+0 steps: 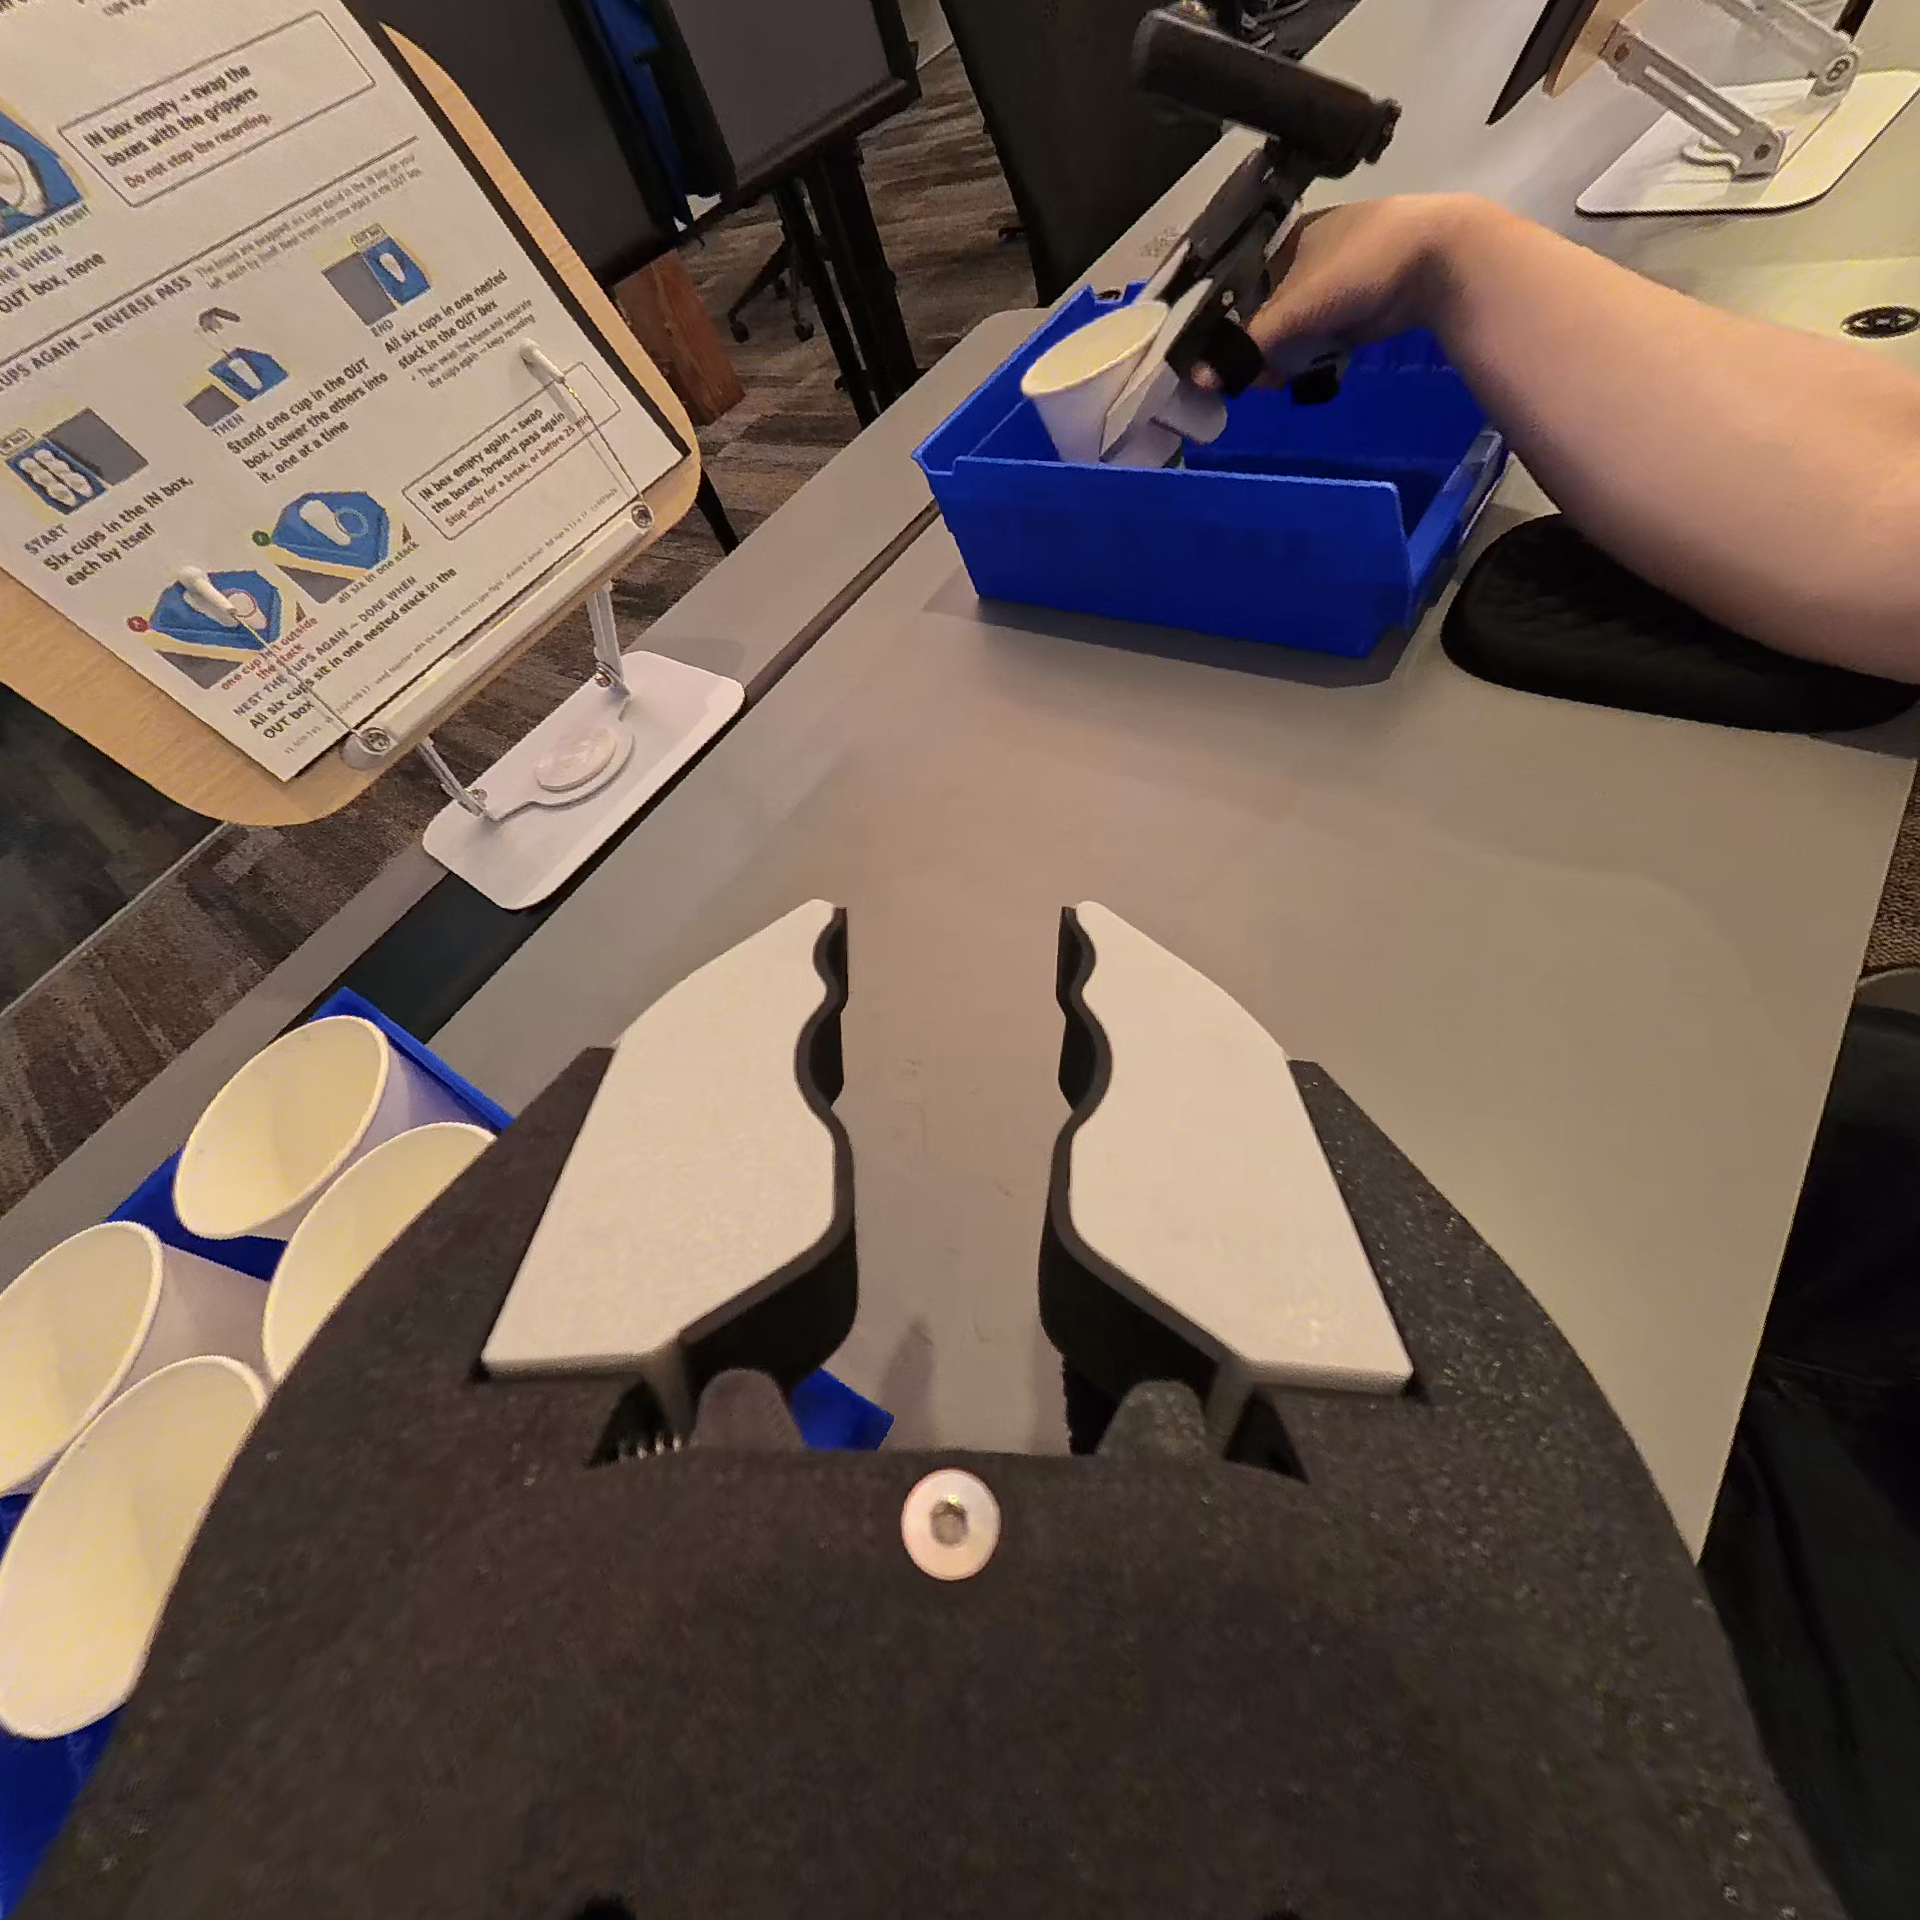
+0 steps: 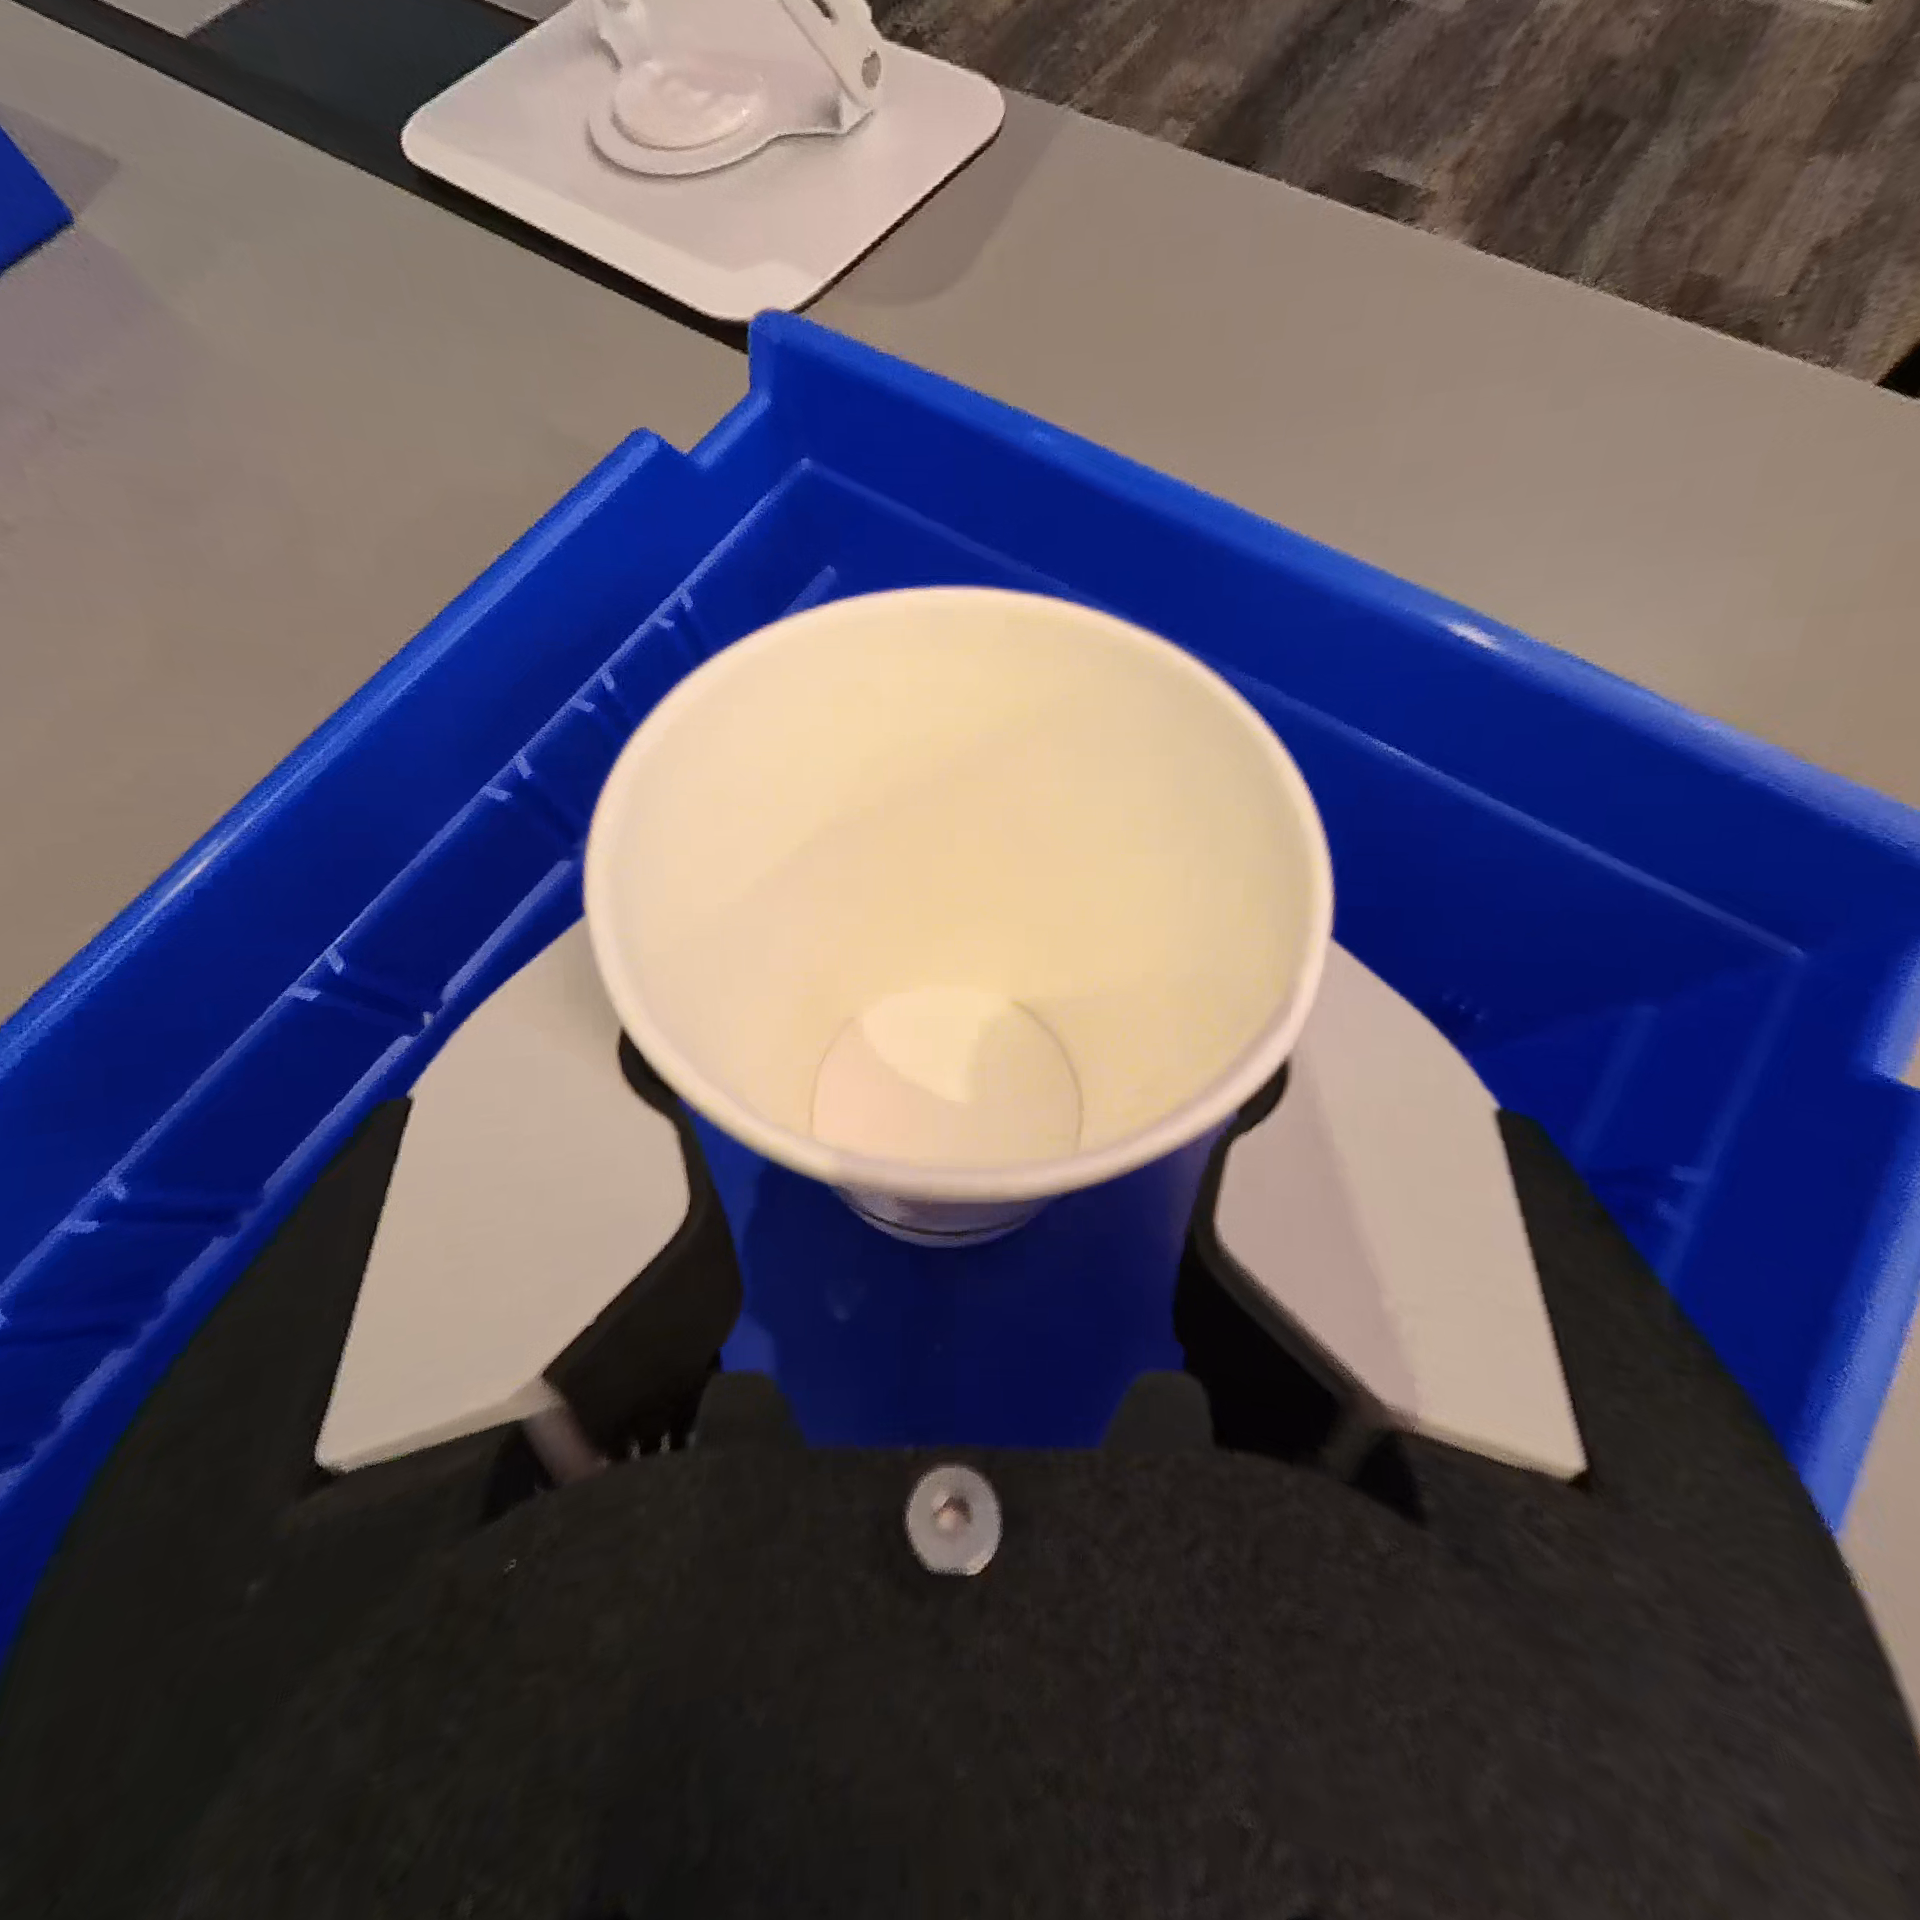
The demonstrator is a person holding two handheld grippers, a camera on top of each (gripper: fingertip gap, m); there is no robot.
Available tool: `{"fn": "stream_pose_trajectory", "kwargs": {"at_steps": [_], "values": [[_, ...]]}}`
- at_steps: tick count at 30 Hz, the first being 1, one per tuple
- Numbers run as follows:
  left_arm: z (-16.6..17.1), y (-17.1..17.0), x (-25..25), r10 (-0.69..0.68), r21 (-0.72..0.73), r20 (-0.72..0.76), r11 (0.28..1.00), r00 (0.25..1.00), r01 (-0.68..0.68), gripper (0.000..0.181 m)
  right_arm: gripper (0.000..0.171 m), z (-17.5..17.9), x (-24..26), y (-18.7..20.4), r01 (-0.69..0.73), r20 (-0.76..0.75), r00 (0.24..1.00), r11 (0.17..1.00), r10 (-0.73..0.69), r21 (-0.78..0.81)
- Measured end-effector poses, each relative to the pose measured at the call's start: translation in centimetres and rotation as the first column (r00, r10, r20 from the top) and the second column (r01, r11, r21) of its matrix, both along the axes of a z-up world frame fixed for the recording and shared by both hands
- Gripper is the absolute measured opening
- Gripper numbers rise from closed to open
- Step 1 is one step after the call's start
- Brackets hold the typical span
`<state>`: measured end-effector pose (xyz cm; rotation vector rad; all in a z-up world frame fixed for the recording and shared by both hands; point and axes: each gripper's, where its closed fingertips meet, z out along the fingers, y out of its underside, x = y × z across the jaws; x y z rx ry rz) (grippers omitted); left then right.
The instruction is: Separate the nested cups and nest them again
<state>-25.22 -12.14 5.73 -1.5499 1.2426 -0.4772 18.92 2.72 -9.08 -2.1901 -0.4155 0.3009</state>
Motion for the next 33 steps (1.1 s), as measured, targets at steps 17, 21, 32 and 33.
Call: {"fn": "stream_pose_trajectory", "kwargs": {"at_steps": [17, 21, 32, 33], "values": [[-0.9, 6.2, -12.0, 0.454, 0.103, -0.297, 0.89, 0.84, -0.444, 0.045, 0.123, 7.1, 1.0, -5.7, 0.014, 0.166, 0.986, 1.0, -0.018, 0.027], [-5.4, 8.0, -15.4, 0.463, 0.037, -0.534, 0.849, 0.708, -0.528, 0.051, 0.122, 11.5, -0.3, -6.7, -0.016, 0.168, 0.986, 0.984, -0.015, 0.179], [-12.8, 11.1, -17.8, 0.366, -0.045, -0.752, 0.802, 0.549, -0.596, 0.029, 0.116, 13.7, -3.7, -7.6, -0.168, 0.17, 0.977, 0.95, 0.126, 0.262], [-13.0, 11.1, -17.9, 0.361, -0.043, -0.758, 0.803, 0.543, -0.595, 0.026, 0.115, 14.0, -4.0, -7.7, -0.183, 0.161, 0.977, 0.944, 0.142, 0.275]]}}
